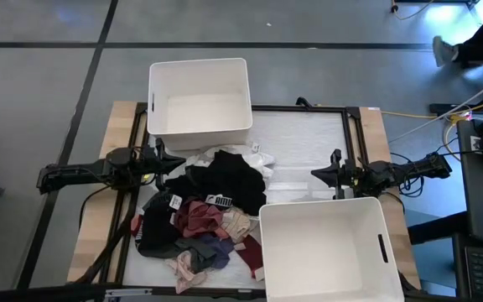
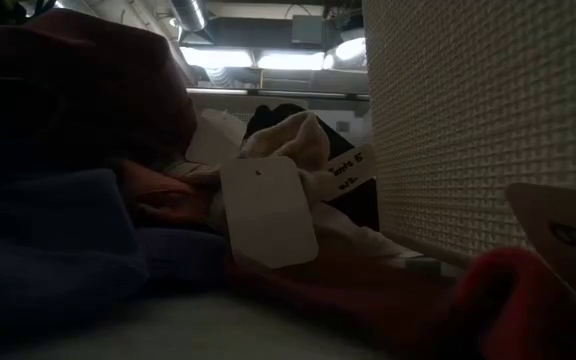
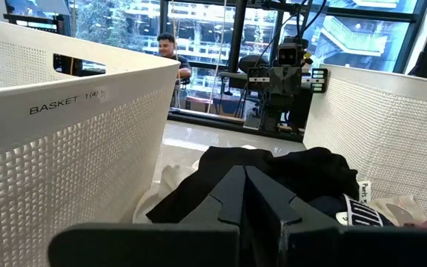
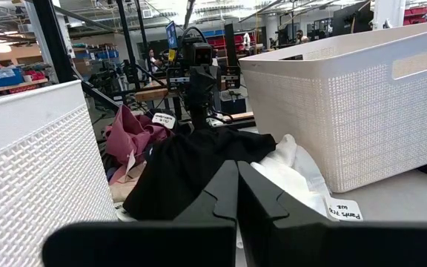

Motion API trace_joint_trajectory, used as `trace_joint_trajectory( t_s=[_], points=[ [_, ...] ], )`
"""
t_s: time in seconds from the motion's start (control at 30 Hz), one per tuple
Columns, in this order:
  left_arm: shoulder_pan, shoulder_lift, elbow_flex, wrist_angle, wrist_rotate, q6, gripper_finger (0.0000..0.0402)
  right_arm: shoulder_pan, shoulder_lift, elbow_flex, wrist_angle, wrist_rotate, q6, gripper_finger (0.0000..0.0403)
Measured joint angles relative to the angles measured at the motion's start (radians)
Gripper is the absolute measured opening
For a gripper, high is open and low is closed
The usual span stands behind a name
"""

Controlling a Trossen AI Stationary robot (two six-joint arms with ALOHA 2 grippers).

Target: Sort clothes

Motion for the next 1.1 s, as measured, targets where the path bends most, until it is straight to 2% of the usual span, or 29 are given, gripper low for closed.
trace_joint_trajectory(
  t_s=[0.4,0.57,0.93,1.1],
  points=[
    [0.000,0.000,0.000,0.000,0.000,0.000,0.0004,0.000,0.000,0.000,0.004,0.005,-0.002,0.0003],
    [0.000,0.000,0.000,0.001,0.000,0.000,0.0004,0.000,0.000,-0.001,0.014,0.093,-0.051,0.0003],
    [0.000,0.000,0.000,0.019,-0.001,-0.032,0.0004,0.001,0.000,0.001,0.153,0.133,-0.102,0.0003],
    [0.000,0.000,0.000,0.020,-0.001,-0.052,0.0004,0.000,0.000,0.050,0.158,0.178,-0.105,0.0003]
  ],
)
